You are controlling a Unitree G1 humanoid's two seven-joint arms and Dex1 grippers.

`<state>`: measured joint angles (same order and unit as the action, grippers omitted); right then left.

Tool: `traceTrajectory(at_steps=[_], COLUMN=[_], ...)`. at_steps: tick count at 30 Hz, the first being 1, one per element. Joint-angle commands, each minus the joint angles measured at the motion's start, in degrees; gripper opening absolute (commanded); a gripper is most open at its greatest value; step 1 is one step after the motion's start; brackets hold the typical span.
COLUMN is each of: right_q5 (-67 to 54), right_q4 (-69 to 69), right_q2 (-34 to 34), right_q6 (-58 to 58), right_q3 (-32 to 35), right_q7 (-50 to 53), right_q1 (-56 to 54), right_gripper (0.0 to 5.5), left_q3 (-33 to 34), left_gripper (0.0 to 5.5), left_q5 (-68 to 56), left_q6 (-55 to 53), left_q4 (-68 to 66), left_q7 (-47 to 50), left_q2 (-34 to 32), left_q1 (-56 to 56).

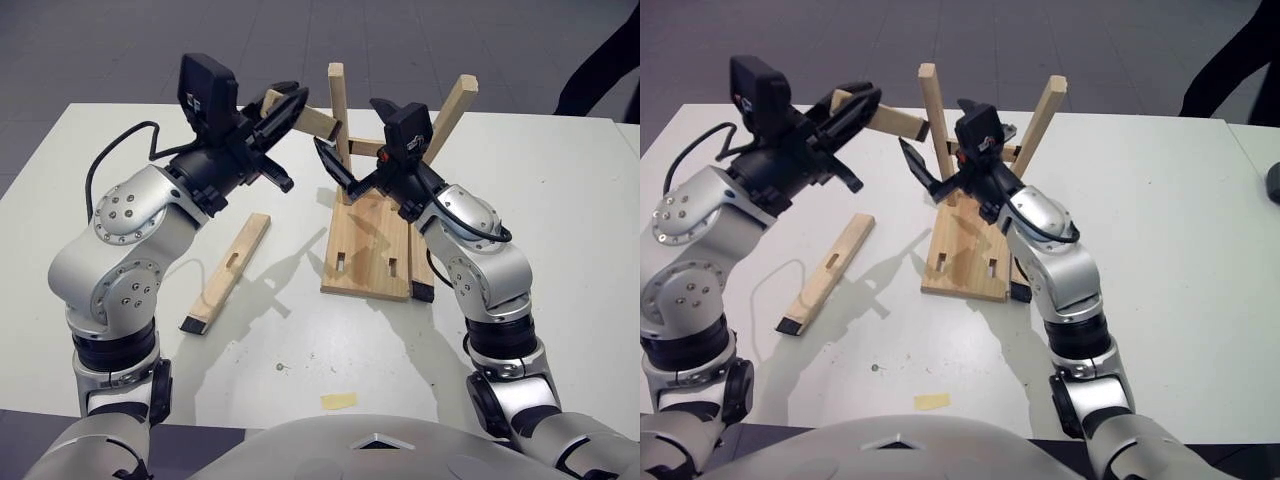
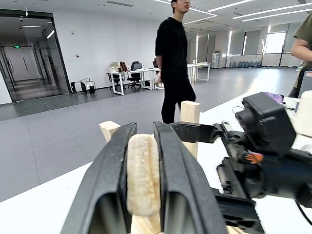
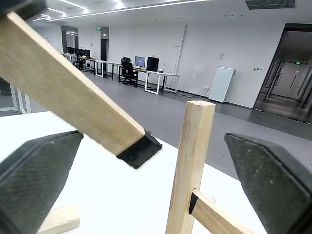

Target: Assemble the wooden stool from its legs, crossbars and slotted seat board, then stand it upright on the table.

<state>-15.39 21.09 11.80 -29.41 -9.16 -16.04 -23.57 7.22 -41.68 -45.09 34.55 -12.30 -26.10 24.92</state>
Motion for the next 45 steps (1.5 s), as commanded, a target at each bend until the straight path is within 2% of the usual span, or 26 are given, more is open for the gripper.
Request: traceTrajectory(at_steps=[1, 7, 9, 13, 20, 34, 45], right_q5=[-0.3, -1.8, -1.9, -2.6, -0.9, 0.8, 2.2], right_q4=[2.7, 7.9, 9.6, 12.6, 15.6, 16.8, 16.2], right_q2=[0.7, 3.6, 4.2, 5.1, 4.3, 1.8, 0.5], right_q6=[0.3, -1.1, -1.5, -3.1, -3.5, -2.4, -1.3], right_q3=[1.2, 6.9, 8.8, 11.0, 12.3, 11.5, 11.4], right_q7=[-0.7, -1.4, -0.8, -0.4, 3.0, 6.6, 8.5], right_q1=[3.6, 10.5, 13.3, 18.5, 23.7, 26.6, 25.1], right_gripper=[5.40, 5.40, 5.40, 5.40, 5.40, 5.40, 5.40], left_q3=[3.4, 12.9, 16.7, 19.1, 17.0, 10.4, -2.6], left_gripper=[0.42, 0.42, 0.42, 0.42, 0.42, 0.42, 0.42], left_q5=[2.2, 0.3, -3.5, -7.6, -5.1, 2.7, 11.4], left_q6=[0.8, -1.1, -4.0, -9.6, -11.2, -10.8, -5.2], left_q4=[-3.0, -6.6, -6.9, -5.5, -6.3, -11.3, -14.8], left_q7=[-0.5, -10.9, -13.6, -18.8, -20.6, -18.8, -23.8], left_q2=[-2.9, -13.3, -14.3, -17.6, -20.9, -22.6, -25.0], left_q1=[2.2, -5.7, -10.4, -20.6, -26.5, -24.0, -19.6])
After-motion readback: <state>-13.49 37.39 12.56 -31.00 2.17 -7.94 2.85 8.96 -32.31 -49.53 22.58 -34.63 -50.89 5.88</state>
